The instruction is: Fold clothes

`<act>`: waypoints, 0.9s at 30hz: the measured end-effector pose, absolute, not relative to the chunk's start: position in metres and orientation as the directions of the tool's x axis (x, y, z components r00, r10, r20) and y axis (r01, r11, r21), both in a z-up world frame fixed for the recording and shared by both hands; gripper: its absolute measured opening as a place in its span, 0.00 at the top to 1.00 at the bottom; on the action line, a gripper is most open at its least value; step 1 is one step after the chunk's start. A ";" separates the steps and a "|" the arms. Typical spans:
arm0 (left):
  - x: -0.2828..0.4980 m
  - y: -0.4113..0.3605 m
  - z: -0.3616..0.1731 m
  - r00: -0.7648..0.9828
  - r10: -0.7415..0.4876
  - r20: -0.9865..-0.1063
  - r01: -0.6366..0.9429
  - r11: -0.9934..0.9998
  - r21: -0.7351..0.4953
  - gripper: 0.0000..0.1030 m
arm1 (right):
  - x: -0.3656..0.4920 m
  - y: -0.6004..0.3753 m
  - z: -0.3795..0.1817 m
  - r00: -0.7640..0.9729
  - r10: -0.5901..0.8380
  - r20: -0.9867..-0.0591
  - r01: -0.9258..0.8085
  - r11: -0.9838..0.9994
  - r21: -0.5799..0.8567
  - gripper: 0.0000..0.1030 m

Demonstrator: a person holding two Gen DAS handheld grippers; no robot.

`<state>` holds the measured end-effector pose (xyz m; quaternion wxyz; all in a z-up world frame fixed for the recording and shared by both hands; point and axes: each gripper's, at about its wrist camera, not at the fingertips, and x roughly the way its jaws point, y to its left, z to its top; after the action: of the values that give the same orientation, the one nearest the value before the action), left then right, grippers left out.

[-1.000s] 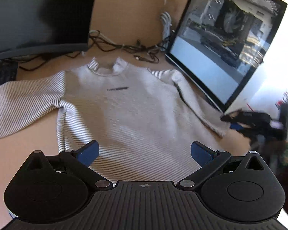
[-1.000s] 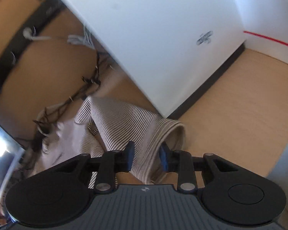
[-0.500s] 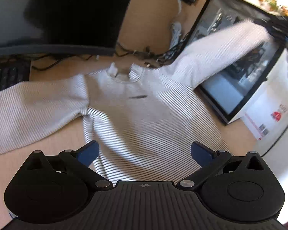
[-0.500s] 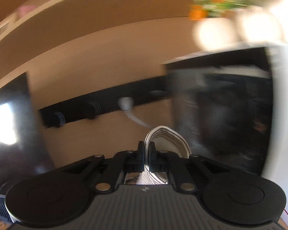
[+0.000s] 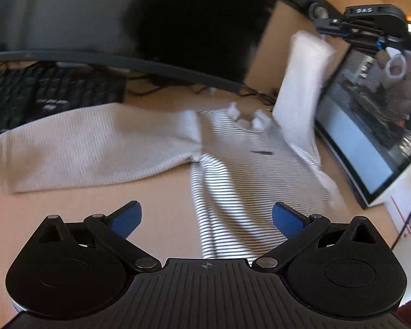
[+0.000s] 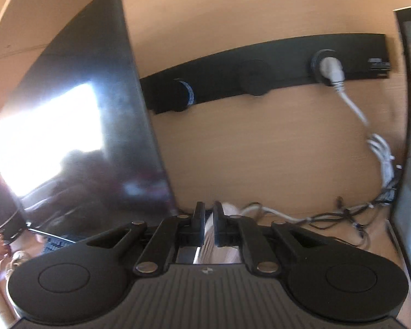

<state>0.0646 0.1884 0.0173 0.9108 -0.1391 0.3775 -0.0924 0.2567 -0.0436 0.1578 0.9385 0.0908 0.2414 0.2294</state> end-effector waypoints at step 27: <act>0.113 0.335 -0.030 0.609 0.175 -0.774 -0.457 0.874 -0.163 0.20 | 0.201 -0.058 0.049 0.729 0.307 -0.612 -0.410 0.912 -0.030 0.61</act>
<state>0.1134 0.3346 -0.0301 0.8797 -0.1750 0.4039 0.1796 0.2007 -0.0575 0.0494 0.9261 -0.0818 0.3133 0.1936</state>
